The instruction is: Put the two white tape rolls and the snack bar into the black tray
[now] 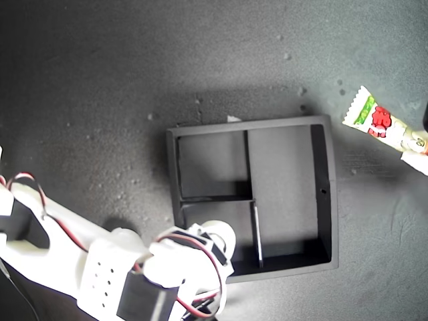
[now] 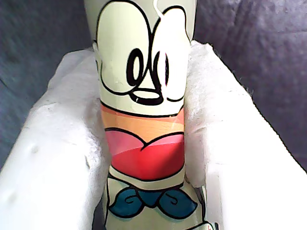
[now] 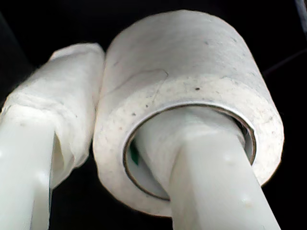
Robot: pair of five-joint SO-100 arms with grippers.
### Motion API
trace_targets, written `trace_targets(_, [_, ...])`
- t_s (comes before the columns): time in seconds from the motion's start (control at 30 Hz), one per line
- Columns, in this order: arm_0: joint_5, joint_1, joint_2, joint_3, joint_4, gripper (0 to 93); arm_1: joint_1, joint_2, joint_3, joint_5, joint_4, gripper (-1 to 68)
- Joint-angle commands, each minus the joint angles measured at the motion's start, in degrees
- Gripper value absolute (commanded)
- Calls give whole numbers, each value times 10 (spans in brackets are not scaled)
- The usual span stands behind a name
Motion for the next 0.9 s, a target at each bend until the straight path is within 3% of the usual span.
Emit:
trace_targets(0.0, [-4,11,-9,-33,10,0,13,2,-77,-266,-24,-6])
trace_targets(0.23, [-7,12,-47,-68,10,6,26,1,-147,-555,-48,-7])
trace_targets(0.43, [-25,19,-59,-79,10,144,39,-13,-171,-605,-41,-7])
trace_targets(0.53, [-28,21,-52,-87,10,165,38,-36,-176,-623,-40,-8])
trace_targets(0.87, [-7,-38,131,71,10,153,-43,-412,-541,-825,86,-8])
